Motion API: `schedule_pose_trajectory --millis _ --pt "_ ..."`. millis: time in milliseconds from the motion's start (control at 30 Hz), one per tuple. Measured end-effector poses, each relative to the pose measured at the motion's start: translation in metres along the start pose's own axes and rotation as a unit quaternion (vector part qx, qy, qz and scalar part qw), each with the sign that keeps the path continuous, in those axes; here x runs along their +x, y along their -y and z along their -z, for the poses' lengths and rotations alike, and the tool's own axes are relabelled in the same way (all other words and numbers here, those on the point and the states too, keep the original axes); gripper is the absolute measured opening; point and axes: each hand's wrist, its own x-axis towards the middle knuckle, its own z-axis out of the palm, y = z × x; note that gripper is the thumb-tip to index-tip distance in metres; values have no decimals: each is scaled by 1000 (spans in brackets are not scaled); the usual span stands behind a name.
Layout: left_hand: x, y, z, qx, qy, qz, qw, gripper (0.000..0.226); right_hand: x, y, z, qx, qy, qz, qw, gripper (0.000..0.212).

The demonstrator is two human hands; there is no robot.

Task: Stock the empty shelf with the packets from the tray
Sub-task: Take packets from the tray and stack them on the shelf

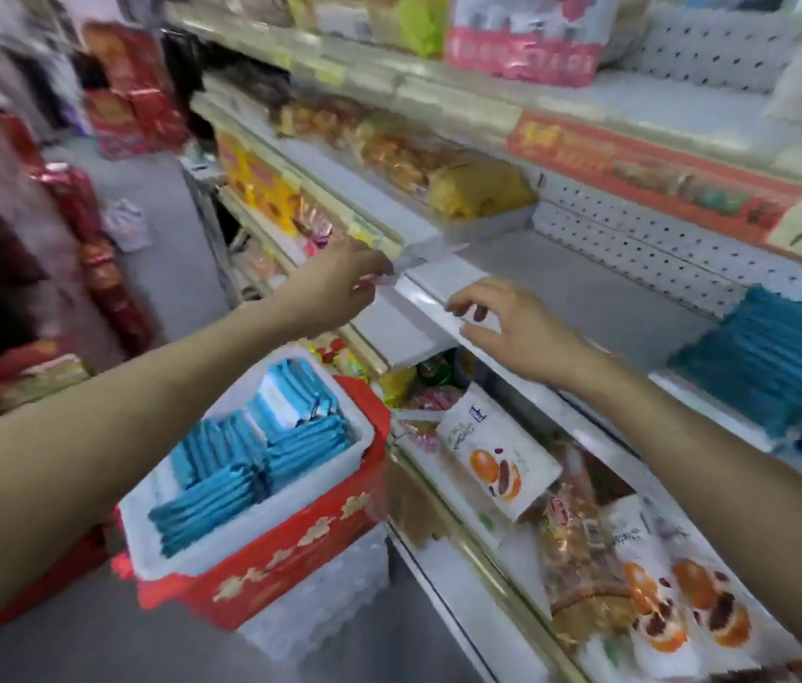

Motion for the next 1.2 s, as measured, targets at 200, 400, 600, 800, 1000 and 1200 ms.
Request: schedule_pose_trajectory --millis 200,400,600,800,1000,1200 --pt "-126 100 8 -10 -7 163 987 40 65 61 -108 49 101 31 993 24" --pt "-219 147 4 -9 7 236 972 41 102 93 -202 48 180 -4 982 28" --pt "-269 175 -4 -13 -19 266 964 38 121 102 -262 2 237 -54 970 43" --pt "-288 190 -11 -24 -14 261 965 34 138 112 -288 -13 200 -83 976 49" --pt "-284 194 -17 -42 -12 249 967 33 142 120 -297 46 251 -93 962 34" --pt "-270 194 -18 -48 8 243 969 31 137 124 -289 47 224 -102 968 34"
